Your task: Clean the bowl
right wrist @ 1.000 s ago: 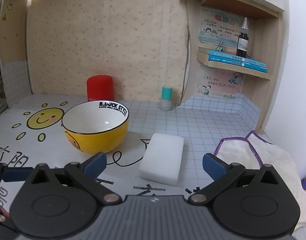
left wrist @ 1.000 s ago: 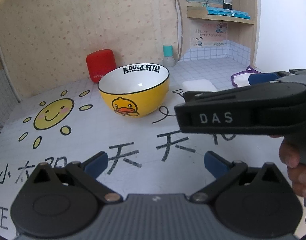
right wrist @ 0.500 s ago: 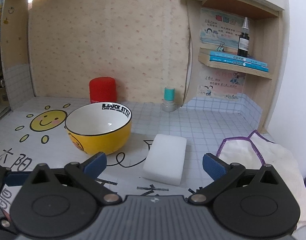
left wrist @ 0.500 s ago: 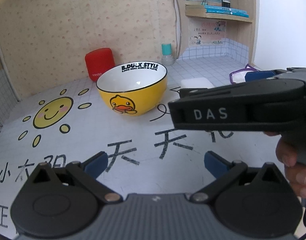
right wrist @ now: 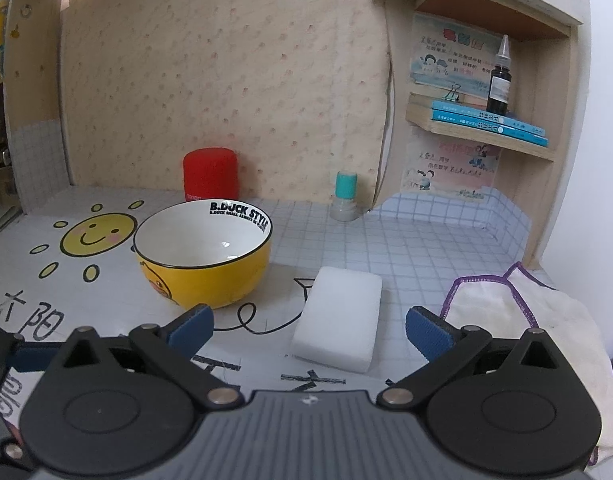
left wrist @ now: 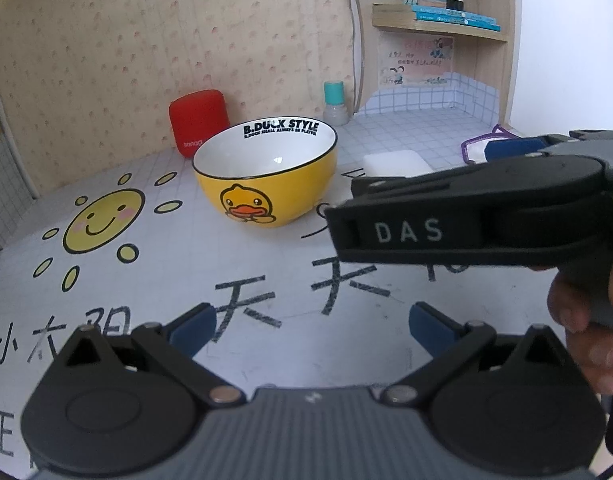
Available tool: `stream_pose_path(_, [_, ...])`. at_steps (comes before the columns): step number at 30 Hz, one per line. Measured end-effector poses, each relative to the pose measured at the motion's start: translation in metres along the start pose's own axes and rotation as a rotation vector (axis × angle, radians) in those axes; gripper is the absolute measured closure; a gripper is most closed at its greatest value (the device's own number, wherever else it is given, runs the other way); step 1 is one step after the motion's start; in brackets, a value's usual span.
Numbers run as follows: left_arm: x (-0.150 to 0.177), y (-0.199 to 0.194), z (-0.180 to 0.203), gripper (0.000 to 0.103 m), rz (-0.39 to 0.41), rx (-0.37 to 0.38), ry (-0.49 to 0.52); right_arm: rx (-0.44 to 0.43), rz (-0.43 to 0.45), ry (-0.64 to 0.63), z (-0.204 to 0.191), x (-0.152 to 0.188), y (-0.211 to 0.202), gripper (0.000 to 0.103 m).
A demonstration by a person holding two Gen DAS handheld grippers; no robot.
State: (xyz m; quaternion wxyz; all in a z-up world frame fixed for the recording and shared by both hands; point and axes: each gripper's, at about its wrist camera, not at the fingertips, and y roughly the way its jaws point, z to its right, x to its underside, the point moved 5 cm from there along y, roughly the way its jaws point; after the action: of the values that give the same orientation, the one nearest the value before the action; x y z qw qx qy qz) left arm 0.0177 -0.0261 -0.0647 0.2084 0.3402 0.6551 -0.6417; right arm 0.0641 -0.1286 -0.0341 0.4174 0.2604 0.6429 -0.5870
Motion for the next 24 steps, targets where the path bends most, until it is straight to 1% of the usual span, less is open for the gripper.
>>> stream_pose_path(7, [-0.0007,0.0011,-0.0008,0.0,-0.004,0.005,-0.001,-0.011,0.003,-0.018,-0.0044,-0.0015,-0.0002,0.0])
stream_pose_path(24, [-0.0012,0.0001,0.0007,0.0,-0.001,0.01,0.006,-0.001,-0.001,-0.03,-0.0067,-0.0028,-0.0002,0.0])
